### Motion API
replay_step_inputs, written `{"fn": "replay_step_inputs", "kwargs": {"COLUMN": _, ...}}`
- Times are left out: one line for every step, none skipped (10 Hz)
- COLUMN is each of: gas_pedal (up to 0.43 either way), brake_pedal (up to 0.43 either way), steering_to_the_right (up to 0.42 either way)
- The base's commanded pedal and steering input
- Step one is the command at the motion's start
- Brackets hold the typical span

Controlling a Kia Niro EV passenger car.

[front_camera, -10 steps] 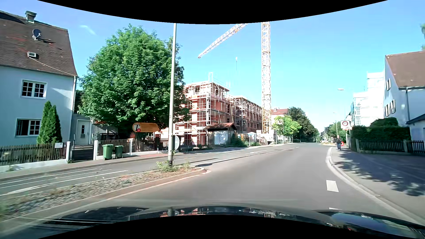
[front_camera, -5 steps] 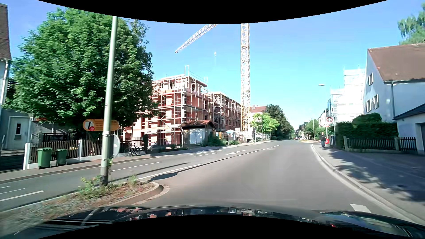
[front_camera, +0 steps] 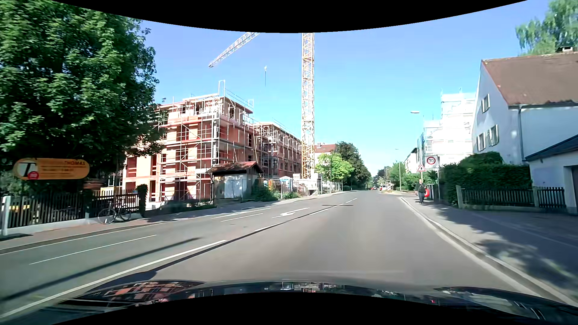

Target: Follow the waypoints while adhering to traffic rules and regulations

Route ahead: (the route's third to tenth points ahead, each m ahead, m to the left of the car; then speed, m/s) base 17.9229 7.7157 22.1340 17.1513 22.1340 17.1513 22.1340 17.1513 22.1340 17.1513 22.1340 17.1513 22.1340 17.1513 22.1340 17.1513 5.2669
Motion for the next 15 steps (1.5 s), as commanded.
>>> {"fn": "replay_step_inputs", "kwargs": {"gas_pedal": 0.0, "brake_pedal": 0.006, "steering_to_the_right": 0.151}}
{"fn": "replay_step_inputs", "kwargs": {"gas_pedal": 0.0, "brake_pedal": 0.0, "steering_to_the_right": 0.147}}
{"fn": "replay_step_inputs", "kwargs": {"gas_pedal": 0.0, "brake_pedal": 0.006, "steering_to_the_right": 0.14}}
{"fn": "replay_step_inputs", "kwargs": {"gas_pedal": 0.0, "brake_pedal": 0.006, "steering_to_the_right": 0.135}}
{"fn": "replay_step_inputs", "kwargs": {"gas_pedal": 0.0, "brake_pedal": 0.006, "steering_to_the_right": 0.127}}
{"fn": "replay_step_inputs", "kwargs": {"gas_pedal": 0.0, "brake_pedal": 0.006, "steering_to_the_right": 0.118}}
{"fn": "replay_step_inputs", "kwargs": {"gas_pedal": 0.0, "brake_pedal": 0.006, "steering_to_the_right": 0.109}}
{"fn": "replay_step_inputs", "kwargs": {"gas_pedal": 0.0, "brake_pedal": 0.006, "steering_to_the_right": 0.093}}
{"fn": "replay_step_inputs", "kwargs": {"gas_pedal": 0.0, "brake_pedal": 0.006, "steering_to_the_right": 0.075}}
{"fn": "replay_step_inputs", "kwargs": {"gas_pedal": 0.0, "brake_pedal": 0.006, "steering_to_the_right": 0.057}}
{"fn": "replay_step_inputs", "kwargs": {"gas_pedal": 0.0, "brake_pedal": 0.0, "steering_to_the_right": 0.042}}
{"fn": "replay_step_inputs", "kwargs": {"gas_pedal": 0.0, "brake_pedal": 0.018, "steering_to_the_right": 0.023}}
{"fn": "replay_step_inputs", "kwargs": {"gas_pedal": 0.0, "brake_pedal": 0.049, "steering_to_the_right": 0.004}}
{"fn": "replay_step_inputs", "kwargs": {"gas_pedal": 0.0, "brake_pedal": 0.085, "steering_to_the_right": -0.016}}
{"fn": "replay_step_inputs", "kwargs": {"gas_pedal": 0.0, "brake_pedal": 0.085, "steering_to_the_right": -0.034}}
